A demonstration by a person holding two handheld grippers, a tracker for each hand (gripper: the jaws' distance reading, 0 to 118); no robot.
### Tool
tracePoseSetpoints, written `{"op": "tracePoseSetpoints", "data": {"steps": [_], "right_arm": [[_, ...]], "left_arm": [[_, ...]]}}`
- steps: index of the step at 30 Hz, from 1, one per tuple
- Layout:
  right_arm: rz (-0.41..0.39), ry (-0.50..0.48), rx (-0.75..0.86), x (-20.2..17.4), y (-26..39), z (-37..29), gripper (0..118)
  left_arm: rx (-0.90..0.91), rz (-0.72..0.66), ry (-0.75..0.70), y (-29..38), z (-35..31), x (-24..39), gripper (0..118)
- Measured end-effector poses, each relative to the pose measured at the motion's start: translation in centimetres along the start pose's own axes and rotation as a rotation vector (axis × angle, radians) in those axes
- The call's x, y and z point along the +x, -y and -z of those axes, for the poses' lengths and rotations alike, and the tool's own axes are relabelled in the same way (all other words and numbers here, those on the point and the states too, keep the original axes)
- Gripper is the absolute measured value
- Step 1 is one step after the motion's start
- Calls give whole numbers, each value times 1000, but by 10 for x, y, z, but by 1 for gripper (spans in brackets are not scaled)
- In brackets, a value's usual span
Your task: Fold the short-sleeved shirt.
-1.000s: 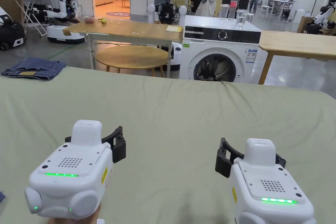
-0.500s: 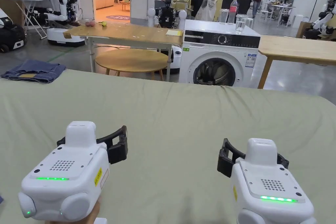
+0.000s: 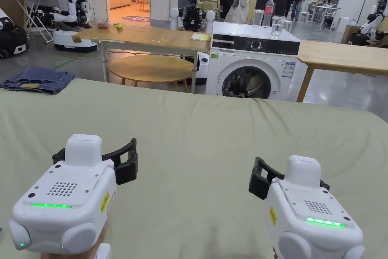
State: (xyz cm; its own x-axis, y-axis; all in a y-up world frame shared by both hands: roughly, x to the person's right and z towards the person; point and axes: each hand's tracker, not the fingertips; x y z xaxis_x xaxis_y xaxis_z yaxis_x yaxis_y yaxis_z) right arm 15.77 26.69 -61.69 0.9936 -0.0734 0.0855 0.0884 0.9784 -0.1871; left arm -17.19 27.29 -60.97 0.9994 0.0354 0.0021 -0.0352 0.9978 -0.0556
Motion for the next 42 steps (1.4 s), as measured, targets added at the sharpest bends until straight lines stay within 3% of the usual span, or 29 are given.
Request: {"op": "tracePoseSetpoints", "data": {"steps": [12, 19, 28, 42], "right_arm": [[65, 11, -64, 2, -8, 0, 77], [26, 96, -107, -5, -9, 5, 77], [-18, 85, -96, -10, -2, 3, 78], [54, 73, -154, 3, -3, 13, 78]], "left_arm": [[-65, 123, 2, 6, 13, 0, 87], [-48, 162, -6, 4, 11, 4, 87], [-80, 80, -24, 8, 6, 2, 87], [-70, 49, -24, 4, 5, -4, 87]]}}
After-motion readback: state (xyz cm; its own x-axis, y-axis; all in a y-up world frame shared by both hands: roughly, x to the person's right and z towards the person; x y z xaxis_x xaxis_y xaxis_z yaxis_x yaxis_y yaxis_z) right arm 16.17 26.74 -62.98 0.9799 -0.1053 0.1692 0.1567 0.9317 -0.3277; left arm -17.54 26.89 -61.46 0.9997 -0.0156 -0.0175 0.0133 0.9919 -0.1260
